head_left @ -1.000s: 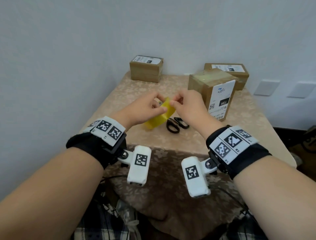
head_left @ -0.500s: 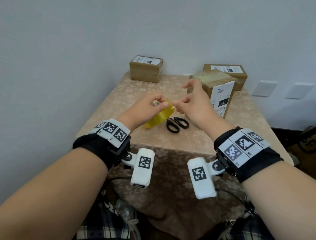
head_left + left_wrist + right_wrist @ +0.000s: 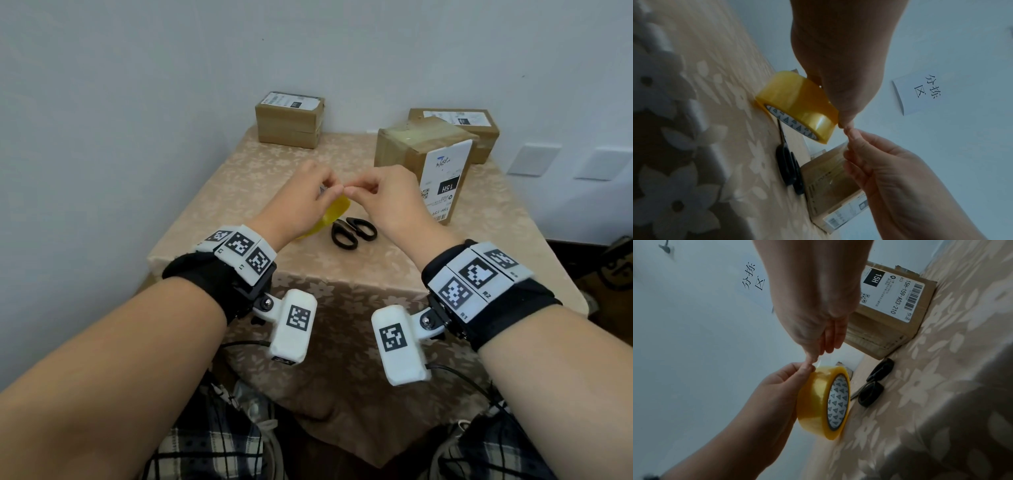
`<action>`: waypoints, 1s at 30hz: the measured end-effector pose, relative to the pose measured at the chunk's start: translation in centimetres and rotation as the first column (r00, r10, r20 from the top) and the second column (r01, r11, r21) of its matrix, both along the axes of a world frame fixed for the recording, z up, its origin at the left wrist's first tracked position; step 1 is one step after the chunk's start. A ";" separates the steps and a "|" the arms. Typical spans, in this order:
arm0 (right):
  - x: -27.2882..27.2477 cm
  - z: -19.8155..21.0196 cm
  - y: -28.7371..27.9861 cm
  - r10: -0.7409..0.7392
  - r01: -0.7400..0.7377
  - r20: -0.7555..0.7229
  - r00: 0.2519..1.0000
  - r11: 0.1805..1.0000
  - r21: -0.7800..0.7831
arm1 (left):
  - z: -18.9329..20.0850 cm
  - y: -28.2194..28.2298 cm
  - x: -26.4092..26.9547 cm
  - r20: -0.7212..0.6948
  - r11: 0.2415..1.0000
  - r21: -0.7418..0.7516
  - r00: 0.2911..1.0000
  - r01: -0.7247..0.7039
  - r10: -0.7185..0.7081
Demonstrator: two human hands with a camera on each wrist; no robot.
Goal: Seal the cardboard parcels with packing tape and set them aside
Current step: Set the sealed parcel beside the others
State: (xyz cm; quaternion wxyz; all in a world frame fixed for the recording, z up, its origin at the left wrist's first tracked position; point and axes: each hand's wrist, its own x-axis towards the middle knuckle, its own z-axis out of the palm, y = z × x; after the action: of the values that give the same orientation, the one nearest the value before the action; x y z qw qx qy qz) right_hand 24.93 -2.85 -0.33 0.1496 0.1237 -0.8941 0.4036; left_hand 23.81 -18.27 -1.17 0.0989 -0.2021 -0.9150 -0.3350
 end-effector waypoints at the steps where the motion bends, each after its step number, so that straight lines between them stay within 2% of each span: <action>1: -0.1 0.0 0.1 -0.028 0.028 -0.006 1.000 0.999 0.045 | -0.1 -0.2 0.1 0.005 0.999 -0.035 1.000 0.020 -0.020; 4: -0.1 -0.2 0.3 -0.101 0.106 -0.034 0.994 0.979 0.173 | 0.0 -0.3 0.5 0.038 0.989 -0.137 0.998 0.058 -0.053; 9: -0.1 0.5 0.2 -0.178 0.160 0.029 0.984 0.935 0.318 | 0.7 -0.8 0.8 -0.004 0.987 -0.160 1.000 0.007 -0.008; 11: 0.1 1.0 0.5 -0.170 0.154 0.038 0.985 0.952 0.264 | 0.9 -1.8 0.3 -0.041 0.980 -0.187 0.997 -0.070 0.064; 13: 0.4 1.4 0.9 -0.120 0.129 -0.065 0.991 0.977 0.168 | 0.5 -2.7 -0.2 -0.060 0.958 -0.238 0.987 -0.162 0.152; 15: 0.8 1.8 1.3 -0.138 0.158 -0.198 0.970 0.983 0.092 | -0.2 -3.1 -0.6 -0.065 0.919 -0.324 0.974 -0.227 0.217; 19: 0.4 2.0 2.8 -0.338 0.362 -0.429 0.838 0.932 -0.027 | -1.9 -2.4 -1.5 -0.071 0.838 -0.481 0.964 -0.257 0.255; 21: -0.1 1.6 3.6 -0.433 0.471 -0.361 0.826 0.882 0.020 | -1.8 -1.7 -1.7 -0.086 0.784 -0.561 0.961 -0.266 0.264; 23: -0.7 1.0 4.4 -0.480 0.500 -0.174 0.860 0.859 0.104 | -1.3 -0.8 -1.8 -0.108 0.751 -0.586 0.948 -0.304 0.299; 24: -1.0 0.5 4.9 -0.475 0.482 -0.082 0.876 0.868 0.119 | -0.9 -0.2 -1.9 -0.113 0.767 -0.554 0.942 -0.324 0.316; 26: -1.6 -0.2 5.9 -0.422 0.419 0.022 0.907 0.905 0.081 | 0.4 1.2 -1.7 -0.135 0.863 -0.386 0.945 -0.326 0.297; 28: -1.9 -0.5 6.6 -0.326 0.327 0.023 0.945 0.945 -0.024 | 1.9 2.9 -1.2 -0.150 0.967 -0.140 0.970 -0.212 0.191; 30: -1.8 -0.7 7.0 -0.223 0.223 0.004 0.975 0.972 -0.077 | 3.1 4.6 -0.7 -0.114 0.997 0.010 0.991 -0.072 0.072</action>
State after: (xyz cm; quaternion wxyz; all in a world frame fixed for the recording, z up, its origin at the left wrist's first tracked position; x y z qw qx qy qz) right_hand 23.15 4.13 -0.98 0.2008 0.0177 -0.8858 0.4179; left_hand 23.14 -13.67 1.96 0.1635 -0.1875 -0.9135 -0.3219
